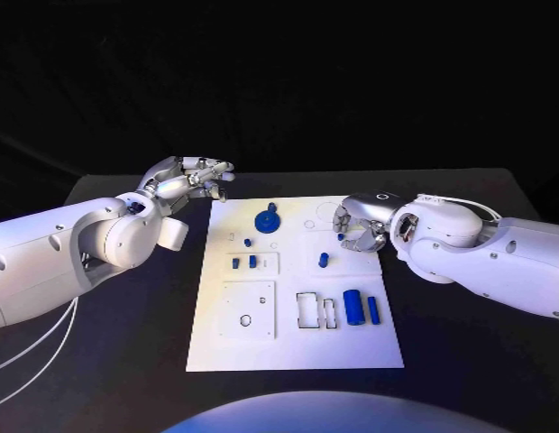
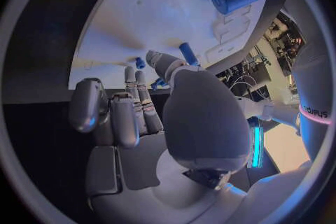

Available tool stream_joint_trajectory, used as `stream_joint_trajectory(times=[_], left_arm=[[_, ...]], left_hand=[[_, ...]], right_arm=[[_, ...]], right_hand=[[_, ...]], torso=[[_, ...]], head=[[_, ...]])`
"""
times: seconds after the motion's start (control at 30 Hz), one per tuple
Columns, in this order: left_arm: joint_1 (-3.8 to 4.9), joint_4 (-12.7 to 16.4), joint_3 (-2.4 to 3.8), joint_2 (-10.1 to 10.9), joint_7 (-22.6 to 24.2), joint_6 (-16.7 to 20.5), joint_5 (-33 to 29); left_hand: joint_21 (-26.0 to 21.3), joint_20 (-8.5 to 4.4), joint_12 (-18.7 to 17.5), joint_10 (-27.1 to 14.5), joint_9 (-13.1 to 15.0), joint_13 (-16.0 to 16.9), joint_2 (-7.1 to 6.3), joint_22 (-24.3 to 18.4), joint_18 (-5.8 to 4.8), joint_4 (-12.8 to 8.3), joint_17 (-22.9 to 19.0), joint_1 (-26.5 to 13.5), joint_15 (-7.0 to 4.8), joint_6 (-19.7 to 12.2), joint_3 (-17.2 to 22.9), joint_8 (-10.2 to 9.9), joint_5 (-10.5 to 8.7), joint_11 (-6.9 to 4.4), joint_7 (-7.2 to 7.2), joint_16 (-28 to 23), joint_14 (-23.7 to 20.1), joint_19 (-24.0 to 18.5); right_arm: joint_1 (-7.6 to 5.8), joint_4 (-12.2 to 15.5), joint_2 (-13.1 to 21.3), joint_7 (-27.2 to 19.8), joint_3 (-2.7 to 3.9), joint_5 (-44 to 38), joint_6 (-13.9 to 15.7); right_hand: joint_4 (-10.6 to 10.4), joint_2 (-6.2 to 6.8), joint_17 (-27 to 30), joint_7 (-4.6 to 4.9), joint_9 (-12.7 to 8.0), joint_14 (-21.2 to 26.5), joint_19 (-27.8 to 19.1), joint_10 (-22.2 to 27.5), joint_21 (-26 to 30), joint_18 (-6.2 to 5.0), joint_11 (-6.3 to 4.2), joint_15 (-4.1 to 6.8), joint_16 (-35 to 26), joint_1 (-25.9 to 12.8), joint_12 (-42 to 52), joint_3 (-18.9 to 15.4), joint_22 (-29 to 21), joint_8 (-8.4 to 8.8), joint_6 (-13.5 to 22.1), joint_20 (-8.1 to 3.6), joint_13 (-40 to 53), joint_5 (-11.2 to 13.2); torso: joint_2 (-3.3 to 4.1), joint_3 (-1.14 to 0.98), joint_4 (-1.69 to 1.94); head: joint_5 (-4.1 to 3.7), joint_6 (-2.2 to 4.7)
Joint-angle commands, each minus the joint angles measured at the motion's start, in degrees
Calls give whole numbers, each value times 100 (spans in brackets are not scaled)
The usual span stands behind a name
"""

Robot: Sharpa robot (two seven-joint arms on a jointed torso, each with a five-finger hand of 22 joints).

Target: Assemble the parts on the task board

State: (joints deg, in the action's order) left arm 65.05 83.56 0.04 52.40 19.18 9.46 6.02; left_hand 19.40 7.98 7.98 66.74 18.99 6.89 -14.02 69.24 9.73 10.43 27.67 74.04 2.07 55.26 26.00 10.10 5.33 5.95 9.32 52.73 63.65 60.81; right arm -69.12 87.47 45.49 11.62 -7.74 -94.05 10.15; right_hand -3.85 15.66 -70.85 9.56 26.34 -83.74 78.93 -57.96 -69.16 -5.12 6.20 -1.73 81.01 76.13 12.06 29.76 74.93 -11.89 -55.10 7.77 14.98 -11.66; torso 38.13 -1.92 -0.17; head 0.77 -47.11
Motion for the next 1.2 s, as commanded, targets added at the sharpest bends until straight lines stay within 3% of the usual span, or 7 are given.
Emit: stream_joint_trajectory(times=[0.03,0.13,0.17,0.23,0.3,0.8,1.2], left_arm=[[2,67,6,18,253,-195,-262],[2,103,6,36,260,-187,-267],[2,112,6,40,261,-186,-268],[2,136,6,52,261,-182,-270],[2,155,6,60,258,-180,-271],[7,244,7,75,211,-189,-270],[9,255,8,86,168,-243,-256]], left_hand=[[-24,23,-21,-36,10,6,67,-7,56,-4,-8,-7,3,-46,-33,26,34,-6,-8,-36,-46,16],[-31,23,-20,-38,11,7,75,-12,57,-9,-9,2,3,-50,-37,27,36,-5,-7,-39,-47,19],[-37,24,-20,-40,11,8,80,-16,57,-12,-10,10,3,-53,-39,28,38,-5,-7,-40,-47,21],[-37,24,-20,-40,11,8,80,-16,57,-12,-10,10,3,-53,-39,28,38,-5,-7,-40,-47,21],[-40,24,-20,-40,12,8,83,-18,57,-14,-11,14,3,-55,-40,28,40,-5,-7,-41,-47,22],[-67,25,-21,-51,17,11,111,-39,58,-35,-15,57,3,-71,-50,32,52,-3,-5,-49,-47,37],[-78,25,-23,-57,19,12,119,-46,58,-45,-17,74,4,-75,-54,35,56,-1,-5,-53,-49,42]], right_arm=[[14,-13,-37,216,-1,-366,-113],[32,-31,-69,225,-2,-384,-101],[41,-34,-76,228,-2,-387,-95],[61,-43,-94,233,-2,-393,-81],[74,-50,-109,233,-3,-395,-60],[155,-71,-182,380,-3,-569,-44],[213,-27,-200,584,-3,-983,69]], right_hand=[[39,-43,-45,-21,-14,-97,62,-61,-79,73,-3,1,56,-23,-48,33,761,9,-60,-11,-25,12],[54,-74,-81,-29,-22,-116,103,-103,-151,87,-9,5,80,-26,-66,79,794,7,-89,-15,-49,28],[65,-98,-116,-38,-27,-135,132,-145,-202,97,-16,11,101,-28,-79,122,817,4,-113,-20,-66,36],[126,-145,-183,-64,-47,-178,208,-283,-335,123,-29,35,146,-31,-147,308,880,5,-175,-41,-129,234],[140,-168,-210,-73,-47,-192,245,-340,-403,136,-48,39,161,-43,-169,379,909,-5,-215,-49,-149,251],[385,-379,-313,-209,68,-274,519,-931,-913,243,-203,175,217,-82,-300,904,1124,-179,-576,-163,-210,540],[626,-449,-339,-242,182,-287,640,-1169,-1151,296,-272,240,225,9,-331,1017,1216,-271,-686,-229,-158,537]], torso=[[9,13,6],[10,26,14],[19,44,20],[16,37,18],[19,38,16],[32,110,30],[18,99,30]], head=[[-6,-3],[-16,-6],[-20,-1],[-9,-10],[-4,-12],[42,-28],[71,-63]])
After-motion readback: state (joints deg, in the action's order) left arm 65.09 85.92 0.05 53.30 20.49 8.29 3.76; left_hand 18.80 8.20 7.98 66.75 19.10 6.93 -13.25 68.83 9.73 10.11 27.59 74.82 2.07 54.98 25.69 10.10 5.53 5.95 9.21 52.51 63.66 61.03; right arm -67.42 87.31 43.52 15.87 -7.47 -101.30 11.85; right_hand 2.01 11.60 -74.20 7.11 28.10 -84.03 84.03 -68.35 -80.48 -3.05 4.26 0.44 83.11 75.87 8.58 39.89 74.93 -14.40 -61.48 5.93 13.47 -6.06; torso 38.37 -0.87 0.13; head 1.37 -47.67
